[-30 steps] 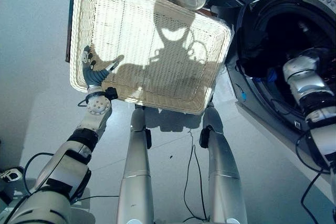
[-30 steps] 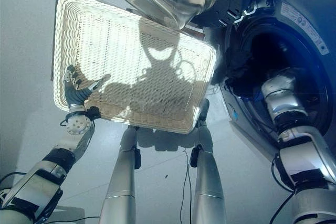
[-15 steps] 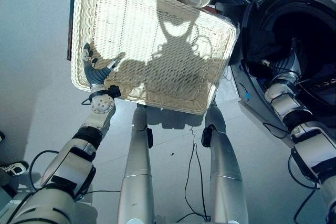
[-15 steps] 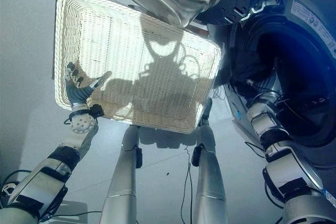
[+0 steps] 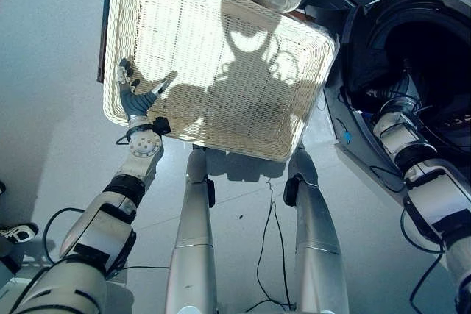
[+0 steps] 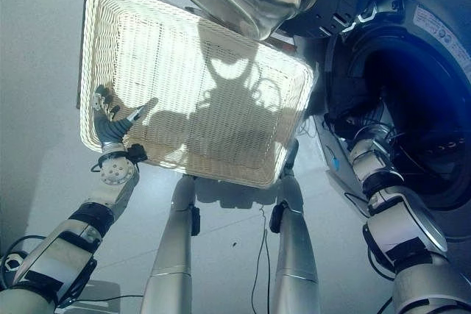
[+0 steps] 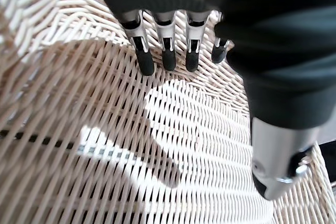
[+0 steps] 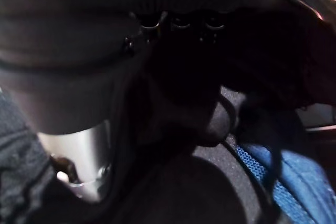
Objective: Put the clothes into the washing machine.
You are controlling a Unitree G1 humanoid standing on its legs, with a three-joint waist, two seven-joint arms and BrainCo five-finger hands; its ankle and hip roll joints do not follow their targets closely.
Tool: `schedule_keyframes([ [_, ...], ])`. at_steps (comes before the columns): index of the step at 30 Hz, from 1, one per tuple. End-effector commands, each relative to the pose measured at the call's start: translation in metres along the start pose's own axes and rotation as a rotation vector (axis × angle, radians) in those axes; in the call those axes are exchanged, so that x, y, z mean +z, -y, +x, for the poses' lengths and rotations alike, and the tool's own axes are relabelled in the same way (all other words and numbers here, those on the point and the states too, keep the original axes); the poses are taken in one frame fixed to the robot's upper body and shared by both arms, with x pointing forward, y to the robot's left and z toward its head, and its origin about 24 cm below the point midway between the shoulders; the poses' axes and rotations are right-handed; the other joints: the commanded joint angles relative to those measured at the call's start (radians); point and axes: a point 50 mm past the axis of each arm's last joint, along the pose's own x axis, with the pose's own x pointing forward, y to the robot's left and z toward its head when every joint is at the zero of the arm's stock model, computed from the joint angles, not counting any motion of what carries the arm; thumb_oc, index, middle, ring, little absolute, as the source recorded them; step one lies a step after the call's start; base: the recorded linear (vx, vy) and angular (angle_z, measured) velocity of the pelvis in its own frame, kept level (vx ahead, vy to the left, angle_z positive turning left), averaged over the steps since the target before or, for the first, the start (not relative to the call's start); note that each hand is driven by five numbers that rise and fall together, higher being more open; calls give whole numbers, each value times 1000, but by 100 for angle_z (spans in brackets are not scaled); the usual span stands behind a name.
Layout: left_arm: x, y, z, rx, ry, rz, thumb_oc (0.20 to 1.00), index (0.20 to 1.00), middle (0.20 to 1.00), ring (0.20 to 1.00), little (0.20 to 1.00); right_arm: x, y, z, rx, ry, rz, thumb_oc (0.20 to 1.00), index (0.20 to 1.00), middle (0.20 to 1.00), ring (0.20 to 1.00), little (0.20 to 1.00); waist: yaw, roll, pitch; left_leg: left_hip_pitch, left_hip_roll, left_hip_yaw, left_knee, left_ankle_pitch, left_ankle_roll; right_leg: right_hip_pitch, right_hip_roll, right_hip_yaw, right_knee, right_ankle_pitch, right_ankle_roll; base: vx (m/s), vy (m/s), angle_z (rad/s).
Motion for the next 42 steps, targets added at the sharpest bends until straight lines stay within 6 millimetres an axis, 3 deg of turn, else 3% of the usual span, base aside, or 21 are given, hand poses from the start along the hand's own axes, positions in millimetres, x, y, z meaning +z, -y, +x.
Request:
schedule_keyframes([
  [1, 11, 14, 4, -20, 42, -37, 1000, 1000, 1000, 1000, 1000, -24, 9, 6, 23, -54, -179, 1000, 1000, 1000, 1000, 1000, -21, 72, -17, -58, -42, 18, 12, 34, 95, 3, 18, -11, 17, -4, 30, 3, 15, 4],
  [7, 14, 19, 4, -32, 54, -47, 1000, 1000, 1000, 1000, 1000, -17, 6, 7, 89, -36, -303, 1000, 1000, 1000, 1000, 1000, -12, 83, -17, -62, -43, 18, 2, 42, 95, -1, 14, -15, 10, -1, 27, 0, 1, 1],
  [8, 14, 20, 4, -33, 54, -48, 1000, 1000, 1000, 1000, 1000, -15, 6, 7, 97, -29, -315, 865, 865, 865, 865, 865, -11, 84, -17, -61, -43, 18, 2, 42, 95, -2, 14, -14, 12, -1, 27, 0, 0, 0],
  [10, 14, 21, 3, -35, 53, -52, 1000, 1000, 1000, 1000, 1000, -9, 2, 6, 120, 13, -375, 200, 200, 200, 200, 200, -8, 87, -17, -61, -45, 16, 3, 44, 96, -3, 15, -14, 15, -2, 25, 0, 0, 0],
  [21, 14, 27, -1, -39, 47, -66, 1000, 1000, 1000, 1000, 1000, -14, -9, -2, 156, 29, -411, 200, 200, 200, 200, 200, -6, 91, -17, -53, -43, 19, -11, 56, 96, 2, 17, -15, 13, 2, 23, 0, 0, 0],
  [32, 13, 24, 0, -39, 43, -67, 1000, 1000, 1000, 1000, 1000, -16, -6, -1, 123, -3, -337, 200, 200, 200, 200, 200, -8, 88, -17, -58, -41, 18, -5, 55, 96, -3, 17, -11, 16, 5, 22, 0, 0, 0],
  [36, 12, 18, 1, -34, 44, -58, 1000, 1000, 1000, 1000, 1000, -27, 8, 6, 45, -180, -38, 200, 200, 200, 200, 200, -9, 83, -17, -57, -41, 12, 1, 48, 95, -3, 20, -10, 21, 3, 24, 0, 0, 0],
  [39, 12, 17, 1, -32, 45, -56, 1000, 1000, 1000, 1000, 1000, -29, 10, 6, 32, -196, -7, 200, 200, 200, 200, 200, -10, 82, -17, -58, -41, 11, 1, 47, 95, -3, 22, -9, 21, 3, 24, 0, 0, 0],
  [42, 11, 7, 0, -9, 47, -38, 1000, 1000, 1000, 1000, 1000, -42, 31, 14, -118, -363, 380, 200, 200, 200, 200, 200, -21, 65, -17, -57, -36, 8, -1, 37, 93, 0, 30, -6, 15, 7, 30, 12, -35, 0],
])
